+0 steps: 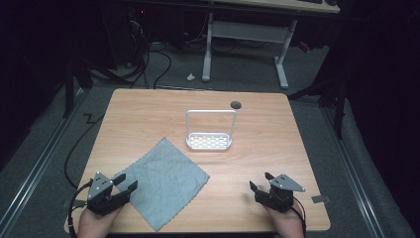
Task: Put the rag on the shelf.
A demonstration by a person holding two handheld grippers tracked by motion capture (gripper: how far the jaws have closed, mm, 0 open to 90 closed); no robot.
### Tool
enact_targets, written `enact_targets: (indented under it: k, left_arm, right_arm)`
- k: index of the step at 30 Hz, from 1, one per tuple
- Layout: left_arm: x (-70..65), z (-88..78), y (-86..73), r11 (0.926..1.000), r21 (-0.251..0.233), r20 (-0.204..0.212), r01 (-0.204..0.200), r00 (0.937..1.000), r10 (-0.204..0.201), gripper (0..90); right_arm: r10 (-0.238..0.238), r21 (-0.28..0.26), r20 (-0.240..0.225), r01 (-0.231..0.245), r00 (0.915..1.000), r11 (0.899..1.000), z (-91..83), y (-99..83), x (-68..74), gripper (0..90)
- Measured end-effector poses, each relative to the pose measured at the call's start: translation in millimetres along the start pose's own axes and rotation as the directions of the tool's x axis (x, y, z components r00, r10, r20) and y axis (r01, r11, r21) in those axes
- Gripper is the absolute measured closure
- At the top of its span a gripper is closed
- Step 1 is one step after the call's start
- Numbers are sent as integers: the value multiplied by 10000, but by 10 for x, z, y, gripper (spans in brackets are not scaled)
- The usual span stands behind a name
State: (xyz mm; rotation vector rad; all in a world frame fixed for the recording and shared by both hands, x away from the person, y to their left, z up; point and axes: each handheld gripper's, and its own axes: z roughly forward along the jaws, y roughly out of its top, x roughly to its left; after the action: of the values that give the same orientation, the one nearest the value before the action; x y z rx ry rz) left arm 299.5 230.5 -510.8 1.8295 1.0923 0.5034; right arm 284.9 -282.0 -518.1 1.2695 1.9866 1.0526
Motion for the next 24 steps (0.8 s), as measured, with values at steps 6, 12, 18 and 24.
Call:
enact_targets:
  k: [6,12,18,24]
  left_arm:
    - [-17,65,23,9997,185,-13,-180,9998,180,449]
    - [-48,194,92,9983,564,453,-170,9989,144,452]
    - [-40,332,217,9929,1181,595,-111,9982,41,483]
    - [-156,239,120,9921,1202,1100,354,9927,-488,487]
  right_arm:
    - [5,14,95,-6,10000,10000,-51,-28,-1,317]
    - [254,-121,-106,-256,9996,9996,-144,-77,4,316]
    - [575,-375,-141,-580,9982,9976,-93,-21,-116,317]
    - [642,-685,218,-626,9977,9957,18,142,-286,325]
